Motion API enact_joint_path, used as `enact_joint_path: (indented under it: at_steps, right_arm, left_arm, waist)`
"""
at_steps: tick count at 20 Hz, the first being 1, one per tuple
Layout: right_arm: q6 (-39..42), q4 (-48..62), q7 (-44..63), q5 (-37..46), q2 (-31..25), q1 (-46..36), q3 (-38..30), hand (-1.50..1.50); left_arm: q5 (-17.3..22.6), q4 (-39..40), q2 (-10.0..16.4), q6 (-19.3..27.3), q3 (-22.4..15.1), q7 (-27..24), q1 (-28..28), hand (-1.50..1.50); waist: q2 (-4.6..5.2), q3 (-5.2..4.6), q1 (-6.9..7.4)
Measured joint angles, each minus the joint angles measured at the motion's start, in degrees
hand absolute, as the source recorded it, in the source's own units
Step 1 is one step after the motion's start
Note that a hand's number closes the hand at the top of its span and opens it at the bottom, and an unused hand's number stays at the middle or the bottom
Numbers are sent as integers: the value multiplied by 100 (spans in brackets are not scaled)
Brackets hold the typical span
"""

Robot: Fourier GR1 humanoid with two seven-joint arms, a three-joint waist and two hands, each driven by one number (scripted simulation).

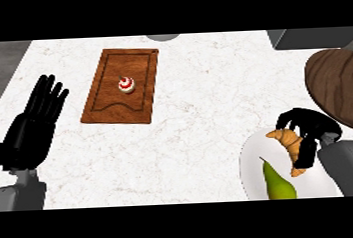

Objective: Pick the croissant from the plate and place it in the bowl

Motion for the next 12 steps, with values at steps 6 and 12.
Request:
enact_joint_path:
  at_steps: [6,12]
  right_arm:
    - [-107,188,-360,450,88,-122,12,150]
    - [-269,-589,-1537,572,-524,357,182,150]
  left_arm:
    - [-86,-171,-100,49,-1,143,15,0]
    - [-13,-42,-28,-105,196,-3,118,0]
  waist:
    - [4,8,5]
    - [-9,20,-98]
